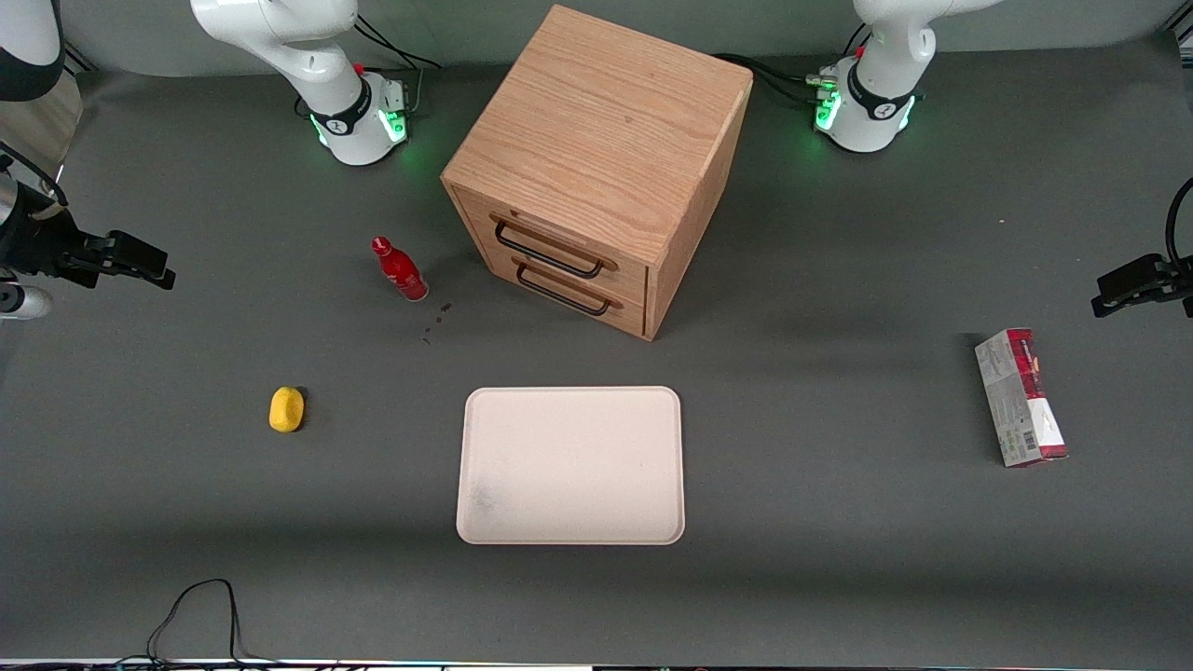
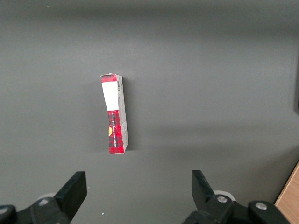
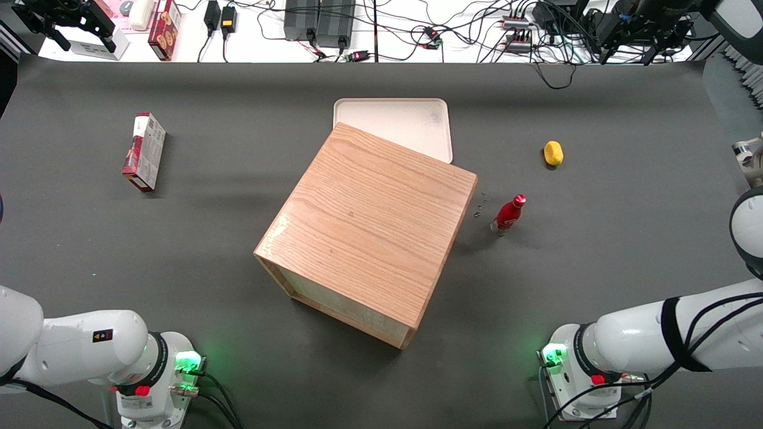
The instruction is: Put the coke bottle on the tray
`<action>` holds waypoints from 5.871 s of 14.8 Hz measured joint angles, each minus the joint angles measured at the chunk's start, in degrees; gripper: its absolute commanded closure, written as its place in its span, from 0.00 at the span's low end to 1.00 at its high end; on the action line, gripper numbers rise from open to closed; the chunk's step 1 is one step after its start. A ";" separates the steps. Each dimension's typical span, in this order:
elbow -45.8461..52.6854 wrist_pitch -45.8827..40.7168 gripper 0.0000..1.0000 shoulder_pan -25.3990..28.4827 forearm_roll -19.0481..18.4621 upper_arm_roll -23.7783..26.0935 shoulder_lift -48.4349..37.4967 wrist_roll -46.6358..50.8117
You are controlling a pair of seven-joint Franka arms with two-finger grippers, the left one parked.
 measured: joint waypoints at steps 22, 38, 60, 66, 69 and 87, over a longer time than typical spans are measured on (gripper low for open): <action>-24.08 6.10 0.00 19.18 1.47 0.09 -20.04 16.11; -46.71 22.42 0.00 20.65 1.47 1.28 -23.51 17.62; -57.19 40.90 0.56 20.69 1.47 1.31 -13.63 18.02; -57.18 40.44 1.00 20.70 1.47 1.31 -13.63 18.03; -56.93 39.92 1.00 20.70 1.47 1.31 -13.63 18.03; -7.77 -6.00 1.00 20.63 1.41 -3.06 -11.04 14.52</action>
